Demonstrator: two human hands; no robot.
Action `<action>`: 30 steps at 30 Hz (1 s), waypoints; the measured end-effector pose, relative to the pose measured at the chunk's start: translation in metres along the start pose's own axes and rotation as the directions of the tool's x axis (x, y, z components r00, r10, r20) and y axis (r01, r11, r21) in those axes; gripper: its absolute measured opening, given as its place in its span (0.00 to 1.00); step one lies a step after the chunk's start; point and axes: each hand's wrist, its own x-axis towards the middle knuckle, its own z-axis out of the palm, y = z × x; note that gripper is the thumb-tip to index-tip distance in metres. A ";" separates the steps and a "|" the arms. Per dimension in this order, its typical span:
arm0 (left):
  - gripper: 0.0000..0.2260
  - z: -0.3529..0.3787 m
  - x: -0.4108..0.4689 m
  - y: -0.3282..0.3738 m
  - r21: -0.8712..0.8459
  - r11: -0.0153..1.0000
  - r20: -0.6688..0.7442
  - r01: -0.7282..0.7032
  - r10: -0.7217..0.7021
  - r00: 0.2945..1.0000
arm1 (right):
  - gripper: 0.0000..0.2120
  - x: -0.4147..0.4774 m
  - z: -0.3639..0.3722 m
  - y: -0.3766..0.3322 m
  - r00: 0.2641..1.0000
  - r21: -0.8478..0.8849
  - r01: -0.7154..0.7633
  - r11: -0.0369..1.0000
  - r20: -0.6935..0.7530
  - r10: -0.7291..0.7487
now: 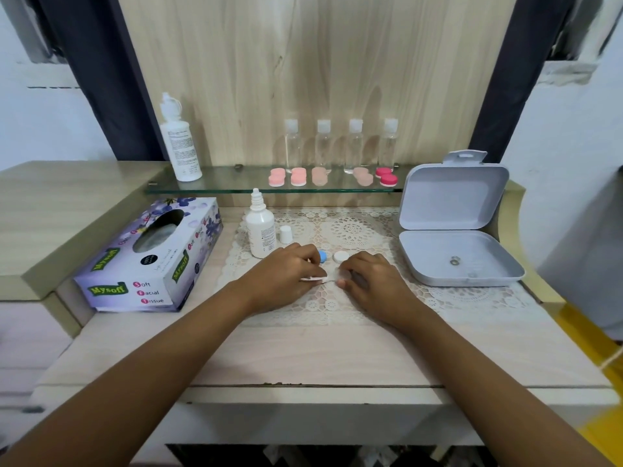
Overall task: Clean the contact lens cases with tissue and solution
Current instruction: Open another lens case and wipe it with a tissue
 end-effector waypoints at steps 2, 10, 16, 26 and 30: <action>0.14 -0.002 -0.003 0.000 0.114 0.992 -0.020 -0.050 0.052 0.998 | 0.17 0.000 0.000 0.000 1.000 -0.003 0.008 1.000 -0.002 -0.008; 0.07 -0.003 0.002 0.002 0.171 0.979 -0.032 -0.116 0.123 0.992 | 0.17 0.000 0.001 0.001 1.000 -0.018 0.010 1.000 0.001 -0.010; 0.09 0.002 0.003 0.004 -0.117 0.989 0.004 0.093 -0.093 0.996 | 0.17 -0.001 -0.002 -0.001 1.000 -0.029 0.010 1.000 0.017 -0.010; 0.07 -0.006 0.001 0.002 0.346 0.928 -0.046 -0.138 0.163 0.986 | 0.18 -0.001 -0.002 -0.003 1.000 -0.034 -0.002 0.999 0.024 0.003; 0.10 -0.006 0.006 0.002 0.280 0.947 -0.005 -0.155 0.163 0.987 | 0.22 -0.001 -0.003 -0.003 1.000 -0.040 0.004 0.999 0.023 -0.003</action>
